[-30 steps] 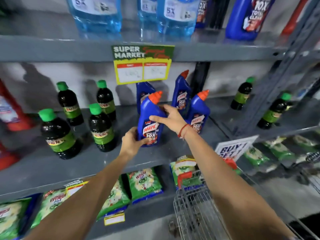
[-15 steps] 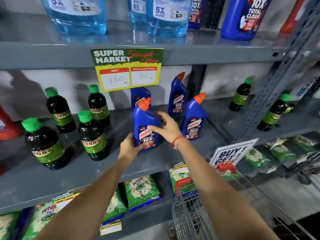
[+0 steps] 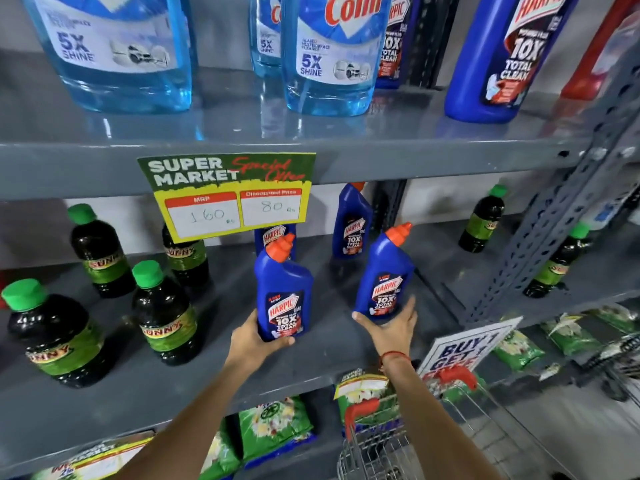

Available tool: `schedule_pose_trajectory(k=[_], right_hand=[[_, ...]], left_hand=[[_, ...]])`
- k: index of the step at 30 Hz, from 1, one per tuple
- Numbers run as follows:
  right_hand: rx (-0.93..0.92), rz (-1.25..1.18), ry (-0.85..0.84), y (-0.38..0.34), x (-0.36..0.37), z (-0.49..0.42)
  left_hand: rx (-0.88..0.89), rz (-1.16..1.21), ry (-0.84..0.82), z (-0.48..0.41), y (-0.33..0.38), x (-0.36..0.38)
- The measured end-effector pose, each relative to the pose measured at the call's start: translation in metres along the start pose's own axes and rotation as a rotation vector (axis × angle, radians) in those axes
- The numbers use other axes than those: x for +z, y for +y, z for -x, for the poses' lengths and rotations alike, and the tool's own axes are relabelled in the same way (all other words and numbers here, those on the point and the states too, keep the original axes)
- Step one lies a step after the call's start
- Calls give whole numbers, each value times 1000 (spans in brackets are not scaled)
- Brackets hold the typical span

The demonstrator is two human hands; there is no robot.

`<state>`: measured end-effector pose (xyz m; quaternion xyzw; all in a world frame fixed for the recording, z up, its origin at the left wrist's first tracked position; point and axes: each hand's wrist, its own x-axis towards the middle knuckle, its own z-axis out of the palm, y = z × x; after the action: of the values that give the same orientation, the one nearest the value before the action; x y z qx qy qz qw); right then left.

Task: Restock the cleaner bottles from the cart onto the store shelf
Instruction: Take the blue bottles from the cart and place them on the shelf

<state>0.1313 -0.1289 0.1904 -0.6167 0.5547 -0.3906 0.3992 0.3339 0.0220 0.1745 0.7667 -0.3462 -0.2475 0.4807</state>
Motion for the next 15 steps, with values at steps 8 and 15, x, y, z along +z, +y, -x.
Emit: schedule_pose_trajectory(k=[8, 15], right_hand=[[-19, 49, 49, 0, 13, -11], [-29, 52, 73, -3, 11, -10]], left_hand=[[10, 8, -142, -17, 5, -4], [14, -1, -197, -21, 6, -9]])
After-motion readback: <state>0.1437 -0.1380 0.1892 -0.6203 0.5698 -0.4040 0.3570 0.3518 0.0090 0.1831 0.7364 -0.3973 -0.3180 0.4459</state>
